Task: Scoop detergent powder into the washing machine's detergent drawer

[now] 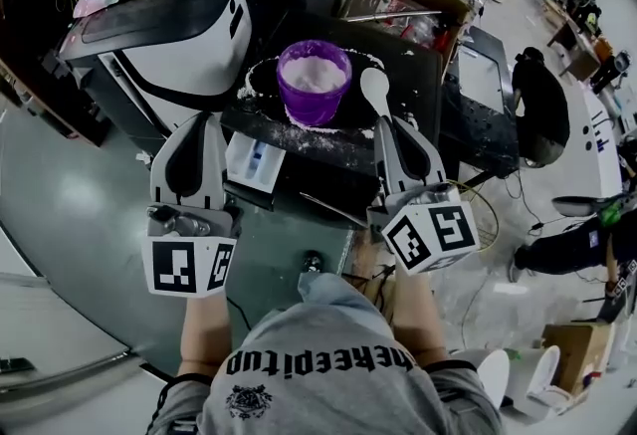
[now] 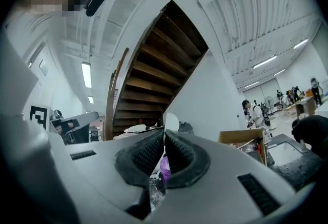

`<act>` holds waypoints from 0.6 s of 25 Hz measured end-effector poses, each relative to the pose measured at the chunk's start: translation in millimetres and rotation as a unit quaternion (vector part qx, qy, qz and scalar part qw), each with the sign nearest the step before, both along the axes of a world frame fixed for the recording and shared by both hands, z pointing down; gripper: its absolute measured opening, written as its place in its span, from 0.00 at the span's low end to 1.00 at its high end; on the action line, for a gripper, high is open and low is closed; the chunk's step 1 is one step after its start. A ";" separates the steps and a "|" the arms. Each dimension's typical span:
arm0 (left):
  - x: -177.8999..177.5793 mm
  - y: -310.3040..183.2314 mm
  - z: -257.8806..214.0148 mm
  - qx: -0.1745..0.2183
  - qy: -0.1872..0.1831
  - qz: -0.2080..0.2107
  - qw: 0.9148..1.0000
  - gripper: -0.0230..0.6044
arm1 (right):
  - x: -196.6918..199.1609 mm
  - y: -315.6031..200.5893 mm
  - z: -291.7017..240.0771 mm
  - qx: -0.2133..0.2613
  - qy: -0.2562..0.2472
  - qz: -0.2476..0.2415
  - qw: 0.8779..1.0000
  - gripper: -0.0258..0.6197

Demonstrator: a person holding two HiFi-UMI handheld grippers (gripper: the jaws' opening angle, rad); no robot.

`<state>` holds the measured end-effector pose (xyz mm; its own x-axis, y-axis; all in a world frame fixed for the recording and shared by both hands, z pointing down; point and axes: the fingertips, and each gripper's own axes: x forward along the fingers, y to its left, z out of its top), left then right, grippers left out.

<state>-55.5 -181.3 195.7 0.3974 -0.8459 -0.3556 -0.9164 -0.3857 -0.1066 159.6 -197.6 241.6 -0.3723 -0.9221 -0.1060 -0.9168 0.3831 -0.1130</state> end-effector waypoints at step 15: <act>0.3 -71.5 12.3 -0.011 -0.001 -0.038 0.999 0.04 | -13.1 -118.4 32.9 -0.085 0.057 -0.068 0.992 0.05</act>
<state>-55.1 -252.8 208.0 0.3329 -0.8812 -0.3356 -0.9428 -0.3179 -0.1006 146.5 -316.0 274.6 -0.4951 -0.8635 0.0957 -0.8684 0.4885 -0.0856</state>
